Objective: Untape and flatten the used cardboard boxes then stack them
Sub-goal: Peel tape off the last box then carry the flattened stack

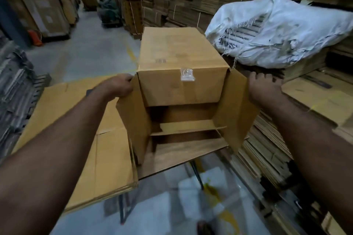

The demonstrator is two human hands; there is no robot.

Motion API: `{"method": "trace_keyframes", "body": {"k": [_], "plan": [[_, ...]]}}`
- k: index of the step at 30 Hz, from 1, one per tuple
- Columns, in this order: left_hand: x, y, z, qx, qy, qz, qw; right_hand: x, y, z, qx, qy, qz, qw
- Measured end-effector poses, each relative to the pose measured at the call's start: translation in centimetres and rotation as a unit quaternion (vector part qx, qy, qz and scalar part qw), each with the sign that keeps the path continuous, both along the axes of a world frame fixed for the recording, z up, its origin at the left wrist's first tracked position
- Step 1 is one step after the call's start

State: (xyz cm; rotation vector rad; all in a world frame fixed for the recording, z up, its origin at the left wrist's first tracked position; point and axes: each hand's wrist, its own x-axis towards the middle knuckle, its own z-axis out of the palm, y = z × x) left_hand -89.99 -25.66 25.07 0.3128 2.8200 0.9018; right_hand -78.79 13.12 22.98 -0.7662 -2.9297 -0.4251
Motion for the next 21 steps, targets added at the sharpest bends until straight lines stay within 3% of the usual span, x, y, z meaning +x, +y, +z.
{"method": "trace_keyframes", "body": {"k": [3,8,15,18,21], "plan": [[0.3,0.5,0.4,-0.102,0.049,0.012,0.994,0.1,-0.8,-0.9,0.028,0.016,-0.011,0.999],[0.5,0.9,-0.5,-0.158,0.131,0.039,0.978,-0.2,0.0,-1.6,0.064,-0.001,-0.013,0.998],[-0.5,0.6,0.8,-0.160,0.086,-0.058,0.982,-0.8,0.8,-1.5,0.091,-0.007,-0.066,0.994],[-0.4,1.5,-0.1,-0.162,0.097,-0.043,0.981,-1.2,0.7,-2.4,0.118,0.016,-0.068,0.991],[0.0,1.8,-2.2,-0.195,0.137,-0.001,0.971,-1.3,0.9,-3.5,0.127,0.083,0.001,0.988]]}}
